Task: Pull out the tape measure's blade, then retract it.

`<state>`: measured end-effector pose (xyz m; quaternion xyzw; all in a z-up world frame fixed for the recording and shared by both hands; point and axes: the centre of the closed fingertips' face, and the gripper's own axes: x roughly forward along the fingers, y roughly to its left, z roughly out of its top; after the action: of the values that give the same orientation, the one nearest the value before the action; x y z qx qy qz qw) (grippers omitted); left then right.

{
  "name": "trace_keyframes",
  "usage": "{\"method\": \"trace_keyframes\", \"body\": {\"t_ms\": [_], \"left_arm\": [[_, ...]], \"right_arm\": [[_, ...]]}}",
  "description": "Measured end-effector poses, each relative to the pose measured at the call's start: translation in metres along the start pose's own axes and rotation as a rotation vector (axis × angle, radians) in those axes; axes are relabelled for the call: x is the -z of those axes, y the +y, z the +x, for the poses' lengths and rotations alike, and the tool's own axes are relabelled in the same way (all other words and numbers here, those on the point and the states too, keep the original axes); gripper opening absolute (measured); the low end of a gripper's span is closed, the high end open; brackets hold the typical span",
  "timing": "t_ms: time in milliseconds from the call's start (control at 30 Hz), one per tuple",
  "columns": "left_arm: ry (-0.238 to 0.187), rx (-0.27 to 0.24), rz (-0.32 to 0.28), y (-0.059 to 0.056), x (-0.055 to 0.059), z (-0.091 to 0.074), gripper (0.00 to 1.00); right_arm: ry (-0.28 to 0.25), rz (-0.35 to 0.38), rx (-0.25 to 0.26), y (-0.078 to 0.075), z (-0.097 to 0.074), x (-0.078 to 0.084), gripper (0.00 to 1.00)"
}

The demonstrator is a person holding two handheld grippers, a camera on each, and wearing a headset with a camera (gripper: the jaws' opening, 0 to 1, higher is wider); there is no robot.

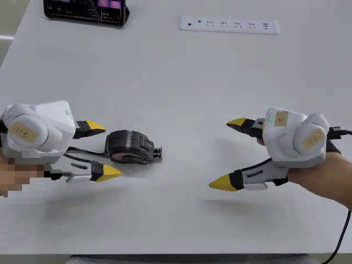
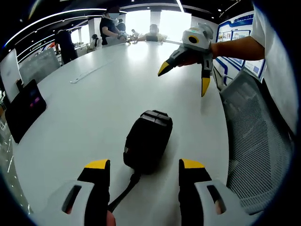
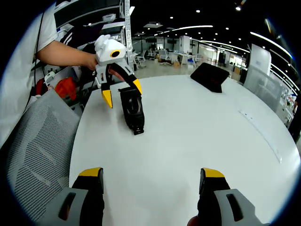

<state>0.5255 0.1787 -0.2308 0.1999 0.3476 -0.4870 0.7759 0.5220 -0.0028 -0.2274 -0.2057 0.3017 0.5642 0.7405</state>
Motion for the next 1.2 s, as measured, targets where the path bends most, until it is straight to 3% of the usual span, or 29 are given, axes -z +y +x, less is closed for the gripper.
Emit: {"method": "trace_keyframes", "body": {"t_ms": [500, 1200], "left_arm": [[0.061, 0.043, 0.042, -0.001, -0.001, 0.01, 0.37], [0.131, 0.064, 0.139, 0.002, 0.001, 0.016, 0.29]], "right_arm": [[0.001, -0.016, -0.028, 0.0, 0.006, -0.008, 0.81], [0.0, -0.02, -0.058, 0.005, 0.016, -0.014, 0.8]]}}
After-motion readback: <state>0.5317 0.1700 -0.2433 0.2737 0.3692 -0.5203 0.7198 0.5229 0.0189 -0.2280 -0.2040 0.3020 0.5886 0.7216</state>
